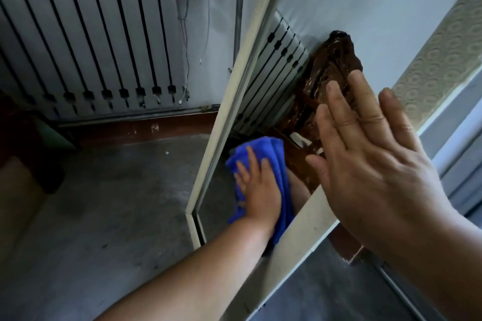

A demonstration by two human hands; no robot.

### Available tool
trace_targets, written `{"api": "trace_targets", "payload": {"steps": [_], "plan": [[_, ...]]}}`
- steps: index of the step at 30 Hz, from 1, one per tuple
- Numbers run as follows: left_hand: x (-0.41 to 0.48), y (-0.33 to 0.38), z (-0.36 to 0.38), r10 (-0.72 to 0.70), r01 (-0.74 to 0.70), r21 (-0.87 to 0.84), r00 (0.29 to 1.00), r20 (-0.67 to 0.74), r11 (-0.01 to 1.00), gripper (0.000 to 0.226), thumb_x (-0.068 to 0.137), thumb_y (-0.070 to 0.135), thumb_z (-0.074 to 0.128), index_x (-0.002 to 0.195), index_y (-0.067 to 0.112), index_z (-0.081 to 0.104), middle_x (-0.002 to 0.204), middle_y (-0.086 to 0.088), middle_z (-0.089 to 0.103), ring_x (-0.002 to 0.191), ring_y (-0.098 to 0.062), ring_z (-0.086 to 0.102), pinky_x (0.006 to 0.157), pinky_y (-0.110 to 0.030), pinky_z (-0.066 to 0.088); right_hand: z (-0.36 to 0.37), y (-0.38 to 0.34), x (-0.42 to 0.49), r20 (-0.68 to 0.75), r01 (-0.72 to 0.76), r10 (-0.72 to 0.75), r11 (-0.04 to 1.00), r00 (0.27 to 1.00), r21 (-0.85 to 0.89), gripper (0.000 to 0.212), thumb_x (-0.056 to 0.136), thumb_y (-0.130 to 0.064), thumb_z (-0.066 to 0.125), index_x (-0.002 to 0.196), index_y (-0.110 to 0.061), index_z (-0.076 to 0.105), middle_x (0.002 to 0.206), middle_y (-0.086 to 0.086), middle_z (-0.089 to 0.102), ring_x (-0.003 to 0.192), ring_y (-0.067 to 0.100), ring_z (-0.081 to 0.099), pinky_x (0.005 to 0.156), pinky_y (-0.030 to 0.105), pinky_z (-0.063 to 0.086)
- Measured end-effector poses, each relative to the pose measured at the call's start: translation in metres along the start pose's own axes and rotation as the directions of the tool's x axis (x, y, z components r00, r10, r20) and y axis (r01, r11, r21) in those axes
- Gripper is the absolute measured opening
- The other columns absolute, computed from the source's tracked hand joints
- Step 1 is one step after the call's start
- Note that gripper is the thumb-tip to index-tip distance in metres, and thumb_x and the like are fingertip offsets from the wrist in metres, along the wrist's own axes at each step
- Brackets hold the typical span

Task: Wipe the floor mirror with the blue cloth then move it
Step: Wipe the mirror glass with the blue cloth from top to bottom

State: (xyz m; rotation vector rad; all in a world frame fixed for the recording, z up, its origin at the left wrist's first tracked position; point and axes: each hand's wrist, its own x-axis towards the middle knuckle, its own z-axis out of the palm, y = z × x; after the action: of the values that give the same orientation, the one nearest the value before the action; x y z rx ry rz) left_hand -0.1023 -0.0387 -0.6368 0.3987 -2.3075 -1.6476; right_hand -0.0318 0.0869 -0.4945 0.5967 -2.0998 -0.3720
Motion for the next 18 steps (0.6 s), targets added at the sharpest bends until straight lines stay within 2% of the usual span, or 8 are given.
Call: {"api": "trace_targets", "payload": {"steps": [2,4,7,10,13,15,17,18], "plan": [[0.014,0.038,-0.003,0.221,-0.221,-0.001,0.975,0.001,0.975,0.054,0.103,0.048,0.011,0.154,0.039,-0.003,0.163,0.009,-0.014,0.149,-0.015,-0.018,0.115,-0.056,-0.01,0.0,-0.004,0.006,0.004,-0.016,0.016,1.0,1.0,0.025,0.062,0.101,-0.032,0.034,0.143,0.013,0.036,0.156,0.028,0.026,0.148,0.041,0.013,0.121,0.051,0.009],[0.035,0.044,-0.012,0.4,-0.399,0.016,0.916,-0.019,0.917,0.053,0.098,0.055,0.01,0.149,0.05,-0.004,0.163,0.012,-0.013,0.149,-0.011,-0.019,0.113,-0.055,-0.013,0.001,-0.004,0.009,0.01,0.007,-0.007,1.0,1.0,0.023,0.064,0.1,-0.033,0.034,0.143,0.014,0.034,0.156,0.028,0.024,0.148,0.04,0.013,0.121,0.051,0.009],[0.072,0.008,-0.025,0.465,-0.464,0.041,0.884,-0.044,0.885,0.057,0.091,0.062,0.007,0.146,0.053,-0.004,0.164,0.013,-0.009,0.15,-0.009,-0.013,0.117,-0.049,-0.011,0.005,0.0,0.005,0.014,0.07,-0.07,0.998,0.997,-0.008,0.061,0.101,-0.032,0.036,0.143,0.013,0.036,0.156,0.028,0.024,0.148,0.041,0.013,0.12,0.053,0.014],[0.091,-0.05,-0.032,0.22,-0.223,-0.029,0.972,-0.08,0.974,0.055,0.088,0.063,0.009,0.141,0.05,0.0,0.165,0.003,-0.001,0.152,-0.015,-0.004,0.122,-0.044,-0.004,0.007,0.001,-0.002,0.019,0.119,-0.118,0.992,0.993,-0.033,0.06,0.101,-0.032,0.037,0.142,0.012,0.037,0.156,0.029,0.023,0.148,0.04,0.013,0.119,0.053,0.015],[0.091,-0.112,-0.032,0.104,-0.103,0.024,0.993,-0.054,0.994,0.066,0.097,0.048,0.011,0.155,0.017,0.011,0.165,-0.008,0.005,0.152,-0.022,0.001,0.118,-0.022,-0.006,0.007,0.001,-0.004,-0.003,0.124,-0.125,0.992,0.992,-0.03,0.058,0.103,-0.03,0.036,0.142,0.012,0.038,0.156,0.028,0.025,0.148,0.04,0.015,0.119,0.053,0.017],[0.085,-0.148,-0.031,-0.035,0.035,-0.025,0.999,-0.019,0.999,0.072,0.097,0.057,0.015,0.156,0.017,0.011,0.165,-0.003,0.005,0.152,-0.02,0.002,0.121,-0.029,-0.003,0.006,0.001,-0.003,0.016,0.119,-0.119,0.992,0.993,-0.037,0.058,0.104,-0.031,0.033,0.143,0.012,0.037,0.156,0.028,0.024,0.148,0.04,0.014,0.119,0.053,0.016],[0.081,-0.185,-0.03,-0.231,0.23,-0.148,0.973,0.012,0.962,0.093,0.079,0.083,0.018,0.155,0.03,0.012,0.165,0.005,0.008,0.152,-0.018,0.006,0.124,-0.044,0.008,0.007,0.002,-0.003,0.038,0.115,-0.113,0.992,0.993,-0.044,0.06,0.104,-0.034,0.031,0.144,0.011,0.036,0.157,0.027,0.022,0.149,0.039,0.011,0.12,0.052,0.015],[0.083,-0.217,-0.027,-0.337,0.338,-0.187,0.941,0.037,0.922,0.099,0.072,0.088,0.019,0.154,0.033,0.014,0.164,0.006,0.01,0.152,-0.019,0.009,0.123,-0.048,0.013,0.008,0.002,-0.004,0.038,0.11,-0.108,0.993,0.993,-0.041,0.061,0.104,-0.034,0.03,0.144,0.011,0.035,0.157,0.027,0.022,0.149,0.039,0.01,0.12,0.052,0.014]]}}
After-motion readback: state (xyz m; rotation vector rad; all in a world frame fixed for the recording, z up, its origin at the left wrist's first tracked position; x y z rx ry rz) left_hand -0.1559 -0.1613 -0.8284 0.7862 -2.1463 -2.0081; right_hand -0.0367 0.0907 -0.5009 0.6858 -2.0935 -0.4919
